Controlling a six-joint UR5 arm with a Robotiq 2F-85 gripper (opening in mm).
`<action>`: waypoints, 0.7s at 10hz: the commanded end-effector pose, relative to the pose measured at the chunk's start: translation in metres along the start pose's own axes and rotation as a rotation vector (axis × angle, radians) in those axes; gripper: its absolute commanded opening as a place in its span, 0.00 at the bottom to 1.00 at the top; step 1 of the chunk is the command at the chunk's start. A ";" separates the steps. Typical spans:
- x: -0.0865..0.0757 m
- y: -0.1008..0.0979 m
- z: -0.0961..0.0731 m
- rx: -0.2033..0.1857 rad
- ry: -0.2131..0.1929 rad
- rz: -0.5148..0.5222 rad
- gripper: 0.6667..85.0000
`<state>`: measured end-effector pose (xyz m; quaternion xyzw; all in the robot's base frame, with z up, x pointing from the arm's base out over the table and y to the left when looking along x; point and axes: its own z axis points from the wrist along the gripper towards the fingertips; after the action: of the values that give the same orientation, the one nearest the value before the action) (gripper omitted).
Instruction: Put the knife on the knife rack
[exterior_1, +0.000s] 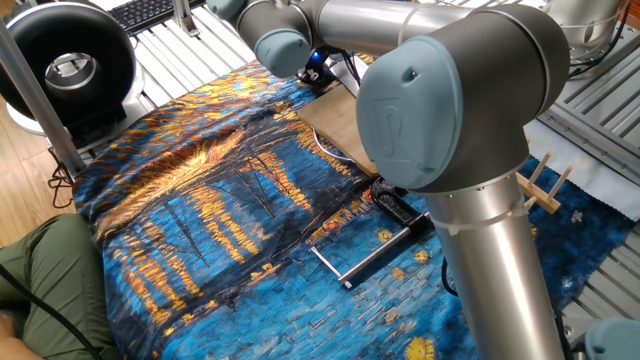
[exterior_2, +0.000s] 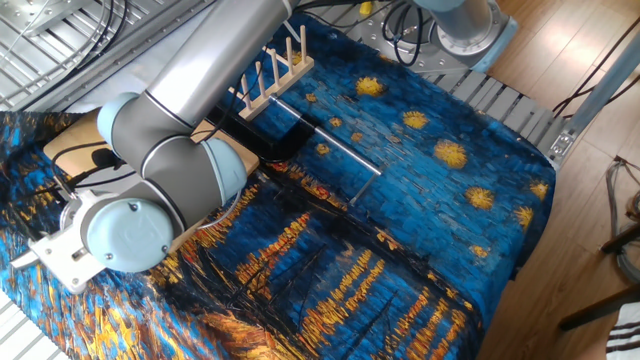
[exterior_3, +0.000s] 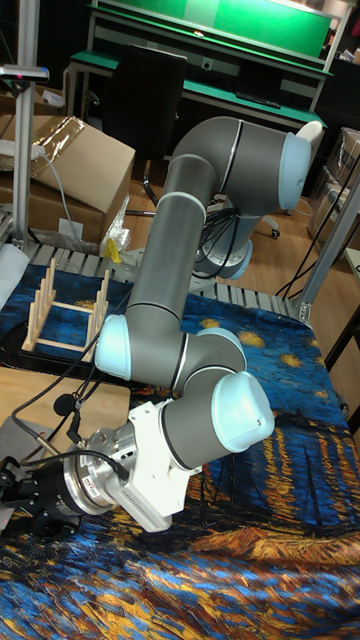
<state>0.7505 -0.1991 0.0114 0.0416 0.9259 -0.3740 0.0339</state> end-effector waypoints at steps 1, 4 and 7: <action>0.002 -0.002 0.002 -0.004 0.005 0.008 0.53; 0.001 -0.008 0.004 0.001 0.000 -0.018 0.53; 0.002 -0.016 0.005 0.028 0.001 -0.035 0.47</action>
<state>0.7498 -0.2085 0.0167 0.0284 0.9227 -0.3833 0.0302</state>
